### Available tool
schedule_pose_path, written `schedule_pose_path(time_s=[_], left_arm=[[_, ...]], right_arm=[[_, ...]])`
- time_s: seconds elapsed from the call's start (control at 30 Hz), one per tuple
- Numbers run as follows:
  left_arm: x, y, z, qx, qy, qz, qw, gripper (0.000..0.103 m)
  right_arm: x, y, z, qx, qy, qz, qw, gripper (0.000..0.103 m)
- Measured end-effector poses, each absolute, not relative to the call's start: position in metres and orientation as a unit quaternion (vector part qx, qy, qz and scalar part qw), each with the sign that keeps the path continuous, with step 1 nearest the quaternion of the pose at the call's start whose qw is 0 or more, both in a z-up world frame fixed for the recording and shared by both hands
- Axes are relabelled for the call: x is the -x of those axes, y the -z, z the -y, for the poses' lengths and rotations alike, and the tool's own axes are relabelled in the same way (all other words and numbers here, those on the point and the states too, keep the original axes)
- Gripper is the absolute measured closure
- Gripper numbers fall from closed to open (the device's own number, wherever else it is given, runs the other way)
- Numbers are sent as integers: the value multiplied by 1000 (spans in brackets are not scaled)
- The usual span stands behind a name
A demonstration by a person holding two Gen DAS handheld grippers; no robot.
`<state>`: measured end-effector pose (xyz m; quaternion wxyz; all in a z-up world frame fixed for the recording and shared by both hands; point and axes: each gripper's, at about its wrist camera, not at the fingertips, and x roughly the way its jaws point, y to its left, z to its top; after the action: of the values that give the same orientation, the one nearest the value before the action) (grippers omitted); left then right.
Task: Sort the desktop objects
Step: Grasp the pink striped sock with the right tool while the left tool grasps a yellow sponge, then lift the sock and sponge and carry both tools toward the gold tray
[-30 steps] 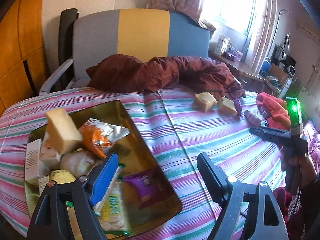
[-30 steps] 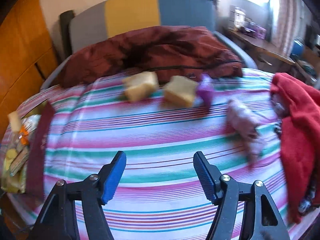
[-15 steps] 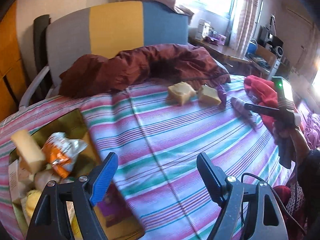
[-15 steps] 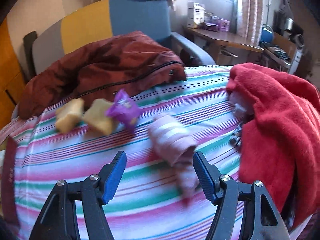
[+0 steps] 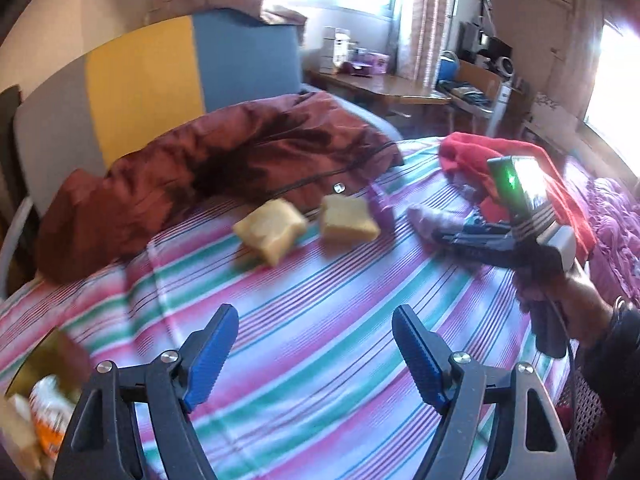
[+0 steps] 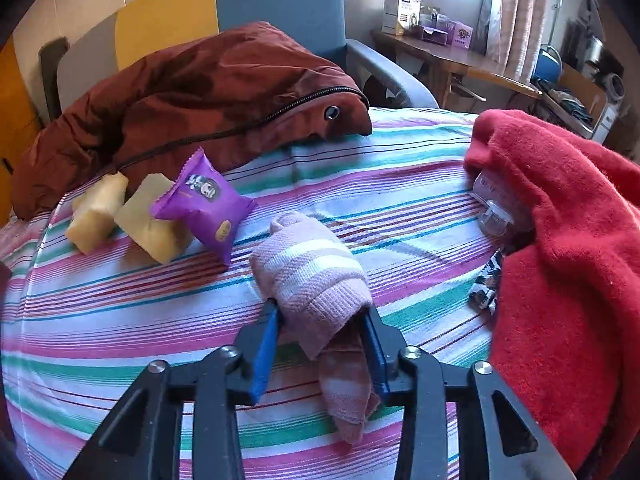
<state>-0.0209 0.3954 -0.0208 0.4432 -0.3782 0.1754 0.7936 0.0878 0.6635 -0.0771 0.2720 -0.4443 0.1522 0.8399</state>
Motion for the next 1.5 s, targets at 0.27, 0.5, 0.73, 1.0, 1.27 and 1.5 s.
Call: schedule_pose_path(time_s=[0.27, 0.5, 0.73, 1.0, 1.27, 1.5], left_arm=[[34, 38, -441, 395, -776, -180, 456, 29], [44, 59, -496, 393, -752, -222, 480, 28], [57, 78, -542, 390, -740, -258, 483, 24], [68, 106, -575, 379, -733, -318, 467, 24], [74, 117, -572, 385, -735, -298, 472, 36], [60, 111, -539, 406, -739, -257, 472, 38]], right_arm=[[-86, 79, -664, 451, -835, -163, 270, 65], [-87, 80, -669, 449, -833, -183, 268, 64], [-85, 80, -667, 452, -833, -178, 266, 62], [-85, 79, -666, 451, -833, -175, 268, 59], [-86, 77, -666, 434, -843, -171, 270, 45], [-84, 78, -662, 436, -849, -144, 263, 67]])
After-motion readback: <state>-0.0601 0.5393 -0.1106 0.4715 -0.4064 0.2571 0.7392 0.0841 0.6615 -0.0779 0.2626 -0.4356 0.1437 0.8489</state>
